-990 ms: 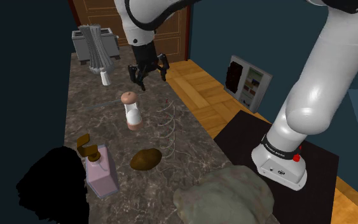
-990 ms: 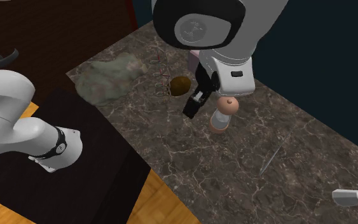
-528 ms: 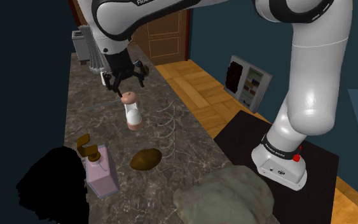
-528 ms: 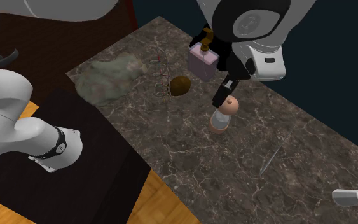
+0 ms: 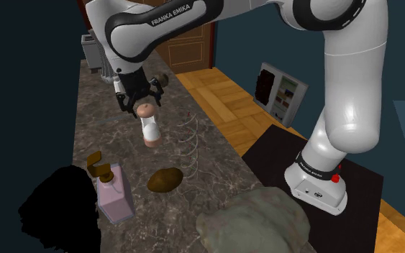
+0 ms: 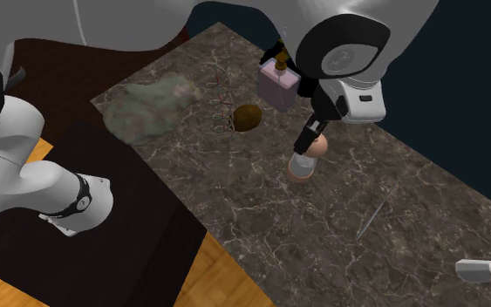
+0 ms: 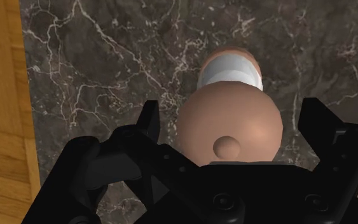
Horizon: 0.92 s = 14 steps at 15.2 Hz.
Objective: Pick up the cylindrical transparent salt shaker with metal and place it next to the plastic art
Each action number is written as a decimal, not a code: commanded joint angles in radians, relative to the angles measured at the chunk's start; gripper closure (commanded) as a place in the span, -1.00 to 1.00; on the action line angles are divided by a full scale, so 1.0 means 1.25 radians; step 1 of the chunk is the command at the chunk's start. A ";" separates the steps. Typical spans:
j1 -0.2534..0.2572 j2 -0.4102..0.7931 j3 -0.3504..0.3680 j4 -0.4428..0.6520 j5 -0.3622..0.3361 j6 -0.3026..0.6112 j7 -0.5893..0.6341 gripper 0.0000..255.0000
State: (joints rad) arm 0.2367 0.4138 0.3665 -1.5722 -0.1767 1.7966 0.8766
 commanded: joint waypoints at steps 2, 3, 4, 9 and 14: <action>0.000 0.004 -0.001 -0.011 -0.002 0.015 0.002 -1.00; 0.000 0.004 -0.001 -0.011 -0.002 0.015 0.002 -1.00; 0.000 0.004 -0.001 -0.011 -0.002 0.015 0.002 -1.00; 0.000 0.004 -0.001 -0.011 -0.002 0.015 0.002 1.00; 0.000 0.004 -0.001 -0.011 -0.002 0.015 0.002 1.00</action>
State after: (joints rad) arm 0.2369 0.4182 0.3657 -1.5854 -0.1790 1.8152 0.8792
